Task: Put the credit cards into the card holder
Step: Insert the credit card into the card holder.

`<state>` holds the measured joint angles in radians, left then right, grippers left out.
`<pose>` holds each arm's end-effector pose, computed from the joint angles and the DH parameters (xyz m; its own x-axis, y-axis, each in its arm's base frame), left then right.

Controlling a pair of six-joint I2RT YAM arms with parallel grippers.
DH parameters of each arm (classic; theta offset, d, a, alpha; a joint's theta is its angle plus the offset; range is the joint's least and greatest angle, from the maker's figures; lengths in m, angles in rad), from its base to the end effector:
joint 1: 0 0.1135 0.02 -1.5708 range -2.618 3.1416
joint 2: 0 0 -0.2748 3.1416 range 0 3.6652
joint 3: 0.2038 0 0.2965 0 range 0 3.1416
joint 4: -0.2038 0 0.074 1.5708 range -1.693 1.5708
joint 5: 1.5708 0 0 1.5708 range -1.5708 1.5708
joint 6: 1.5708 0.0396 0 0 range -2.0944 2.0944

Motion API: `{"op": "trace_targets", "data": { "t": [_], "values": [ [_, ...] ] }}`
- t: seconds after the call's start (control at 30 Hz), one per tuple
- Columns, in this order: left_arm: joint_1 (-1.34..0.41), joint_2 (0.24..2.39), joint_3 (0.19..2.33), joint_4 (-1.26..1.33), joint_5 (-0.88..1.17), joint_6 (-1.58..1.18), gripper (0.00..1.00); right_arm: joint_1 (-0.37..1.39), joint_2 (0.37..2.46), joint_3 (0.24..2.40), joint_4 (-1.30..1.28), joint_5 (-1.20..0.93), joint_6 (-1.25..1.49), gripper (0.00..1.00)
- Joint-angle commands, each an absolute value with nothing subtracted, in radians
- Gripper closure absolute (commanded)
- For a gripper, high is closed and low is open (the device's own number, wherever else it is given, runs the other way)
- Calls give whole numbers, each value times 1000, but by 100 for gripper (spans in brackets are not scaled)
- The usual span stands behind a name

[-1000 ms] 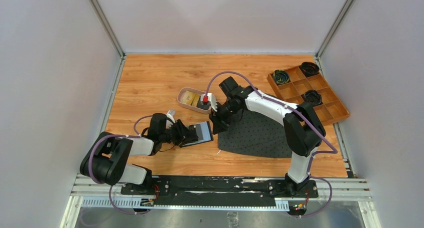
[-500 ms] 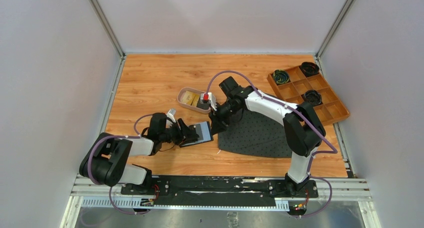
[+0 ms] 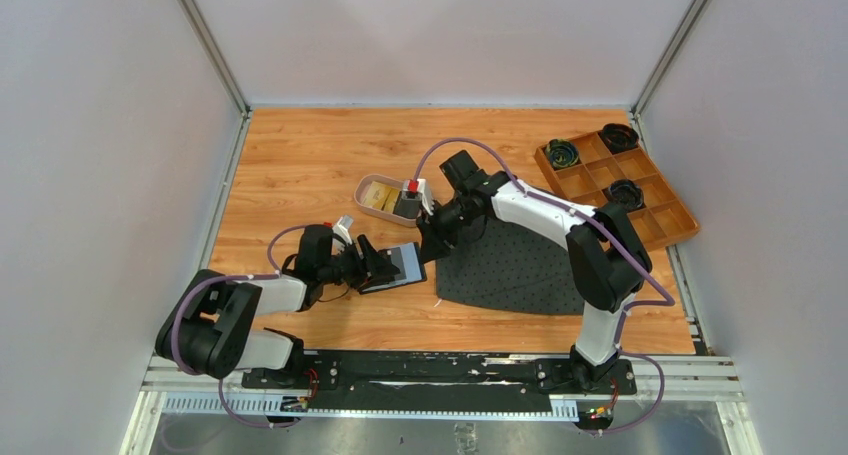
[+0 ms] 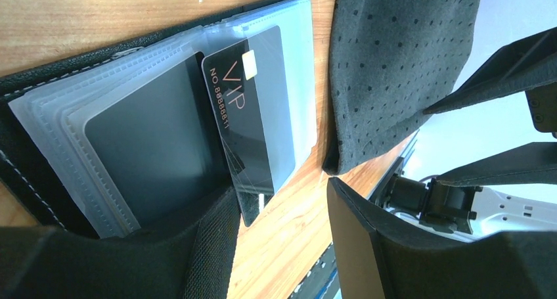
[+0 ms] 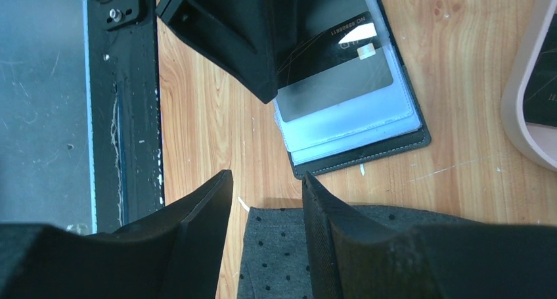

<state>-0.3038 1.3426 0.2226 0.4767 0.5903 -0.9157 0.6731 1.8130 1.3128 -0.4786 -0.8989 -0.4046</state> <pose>0.2070 -0.0880 0.0818 -0.8828 -0.4136 -0.2227 -0.0436 0.5441 -0.8379 0.3126 0.2889 0.2118 -0.3093 -0.5600 -0.7686 -0.9260 -0.0065 0.3774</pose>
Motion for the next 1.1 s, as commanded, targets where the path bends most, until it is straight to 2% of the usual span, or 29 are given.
{"op": "trace_targets", "data": {
  "t": [0.0,0.33,0.57,1.07],
  "values": [
    [-305,1343,196,387,545,-860,43,659,1807,1288,-400,-933,-258,55],
    [-305,1330,190,387,546,-843,42,662,1819,1228,-196,-940,34,77],
    [-304,1321,181,387,543,-829,39,676,1838,1201,-47,-896,242,81],
    [-304,1321,182,387,563,-812,38,751,2020,1379,-56,-812,423,85]
  ]
}}
